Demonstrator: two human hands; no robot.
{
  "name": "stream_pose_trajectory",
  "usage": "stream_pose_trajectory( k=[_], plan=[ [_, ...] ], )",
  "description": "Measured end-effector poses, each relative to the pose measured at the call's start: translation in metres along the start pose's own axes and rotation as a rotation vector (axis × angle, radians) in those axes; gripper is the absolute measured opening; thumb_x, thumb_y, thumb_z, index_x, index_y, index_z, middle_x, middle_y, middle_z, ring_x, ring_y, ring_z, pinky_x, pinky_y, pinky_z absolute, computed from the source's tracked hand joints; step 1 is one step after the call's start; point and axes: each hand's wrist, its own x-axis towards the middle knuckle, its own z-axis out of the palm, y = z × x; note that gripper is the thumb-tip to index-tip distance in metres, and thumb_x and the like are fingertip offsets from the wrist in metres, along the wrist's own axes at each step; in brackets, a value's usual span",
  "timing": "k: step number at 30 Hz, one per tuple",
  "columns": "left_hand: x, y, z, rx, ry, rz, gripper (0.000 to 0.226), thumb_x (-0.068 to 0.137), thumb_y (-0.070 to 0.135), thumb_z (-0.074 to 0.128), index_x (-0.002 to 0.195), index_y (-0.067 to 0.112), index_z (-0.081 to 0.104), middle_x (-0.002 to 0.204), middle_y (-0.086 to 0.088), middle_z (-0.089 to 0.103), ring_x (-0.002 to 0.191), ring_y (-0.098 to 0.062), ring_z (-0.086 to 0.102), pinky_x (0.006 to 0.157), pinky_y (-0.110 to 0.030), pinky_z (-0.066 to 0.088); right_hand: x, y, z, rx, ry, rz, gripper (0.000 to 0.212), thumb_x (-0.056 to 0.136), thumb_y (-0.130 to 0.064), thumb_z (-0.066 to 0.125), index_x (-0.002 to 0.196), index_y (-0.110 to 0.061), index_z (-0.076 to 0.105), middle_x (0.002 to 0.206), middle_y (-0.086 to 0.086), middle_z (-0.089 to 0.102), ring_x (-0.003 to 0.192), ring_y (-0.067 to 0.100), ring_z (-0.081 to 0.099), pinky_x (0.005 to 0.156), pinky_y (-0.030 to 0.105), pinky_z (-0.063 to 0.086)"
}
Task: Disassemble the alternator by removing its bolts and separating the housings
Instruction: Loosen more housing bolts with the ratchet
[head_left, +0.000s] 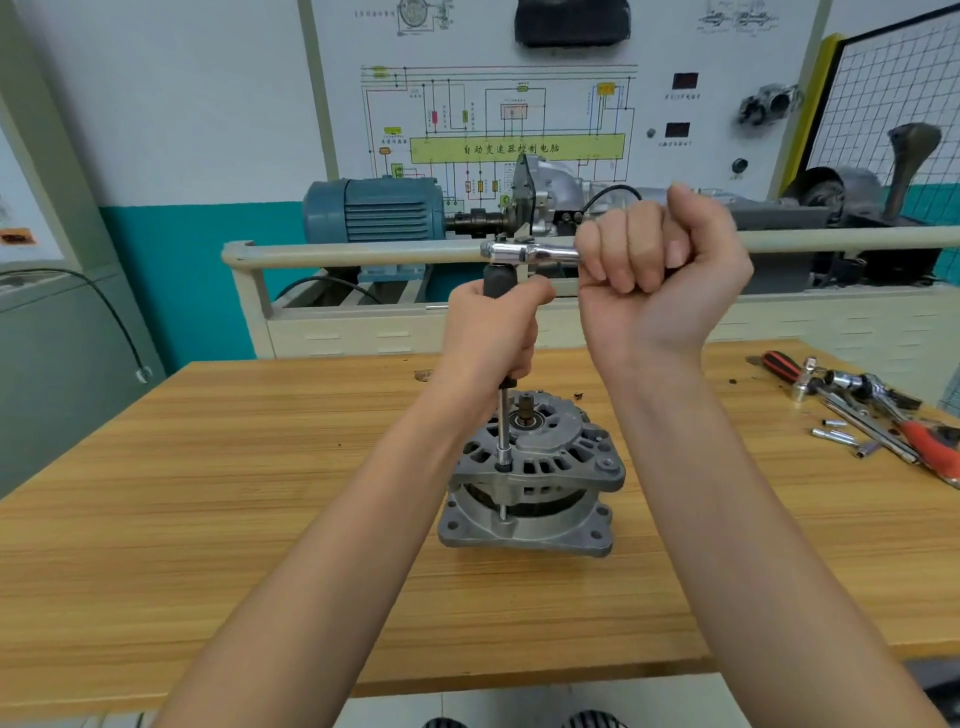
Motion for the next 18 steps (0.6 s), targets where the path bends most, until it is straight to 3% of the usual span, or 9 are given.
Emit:
stream_pose_trajectory(
  k=[3, 5, 8, 11, 15, 18],
  plan=[
    [-0.001, 0.000, 0.005, 0.004, 0.086, 0.020, 0.040, 0.088, 0.007, 0.057, 0.059, 0.017, 0.032, 0.044, 0.003, 0.030, 0.038, -0.013, 0.021, 0.039, -0.019, 0.019, -0.018, 0.012, 0.010, -0.303, -0.202, -0.270, 0.045, 0.081, 0.000, 0.048, 0.044, -0.023, 0.034, 0.039, -0.004, 0.025, 0.038, 0.010, 0.024, 0.048, 0.027, 0.021],
    [0.000, -0.004, 0.008, 0.064, 0.119, 0.067, 0.032, 0.091, 0.011, 0.059, 0.064, 0.014, 0.041, 0.057, -0.003, 0.041, 0.048, -0.016, 0.034, 0.043, -0.022, 0.031, -0.029, 0.020, 0.015, -0.542, -0.290, -0.438, 0.038, 0.078, -0.004, 0.053, 0.048, -0.022, 0.038, 0.045, -0.010, 0.032, 0.041, 0.008, 0.029, 0.050, 0.025, 0.024],
    [0.000, -0.008, 0.005, 0.178, 0.090, 0.178, 0.022, 0.093, 0.011, 0.055, 0.072, 0.008, 0.052, 0.067, -0.009, 0.051, 0.058, -0.018, 0.045, 0.052, -0.024, 0.040, -0.038, 0.028, 0.018, -0.660, -0.343, -0.510, 0.035, 0.079, -0.007, 0.052, 0.048, -0.013, 0.036, 0.047, -0.012, 0.032, 0.042, 0.006, 0.029, 0.052, 0.021, 0.026],
    [0.001, -0.004, -0.007, 0.070, -0.032, 0.130, 0.022, 0.087, 0.002, 0.057, 0.067, 0.006, 0.050, 0.052, -0.008, 0.047, 0.046, -0.019, 0.038, 0.045, -0.022, 0.035, -0.027, 0.020, 0.018, -0.492, -0.271, -0.410, 0.041, 0.078, -0.005, 0.053, 0.046, -0.025, 0.036, 0.043, -0.012, 0.032, 0.040, 0.008, 0.027, 0.051, 0.024, 0.022],
    [0.004, 0.001, -0.017, -0.100, -0.274, 0.077, 0.033, 0.080, 0.009, 0.061, 0.051, 0.015, 0.045, 0.042, 0.000, 0.039, 0.036, -0.015, 0.033, 0.042, -0.022, 0.030, -0.001, 0.001, 0.007, -0.041, -0.155, -0.023, 0.051, 0.084, -0.004, 0.040, 0.036, -0.021, 0.035, 0.033, -0.005, 0.023, 0.035, 0.010, 0.015, 0.041, 0.024, 0.020],
    [0.003, 0.001, -0.016, -0.062, -0.383, 0.024, 0.041, 0.080, 0.016, 0.061, 0.045, 0.020, 0.041, 0.037, 0.005, 0.029, 0.031, -0.009, 0.022, 0.038, -0.018, 0.022, 0.014, -0.006, -0.007, 0.256, 0.031, 0.180, 0.047, 0.080, -0.010, 0.040, 0.034, -0.016, 0.033, 0.030, -0.004, 0.023, 0.038, 0.012, 0.008, 0.038, 0.023, 0.018]
  ],
)
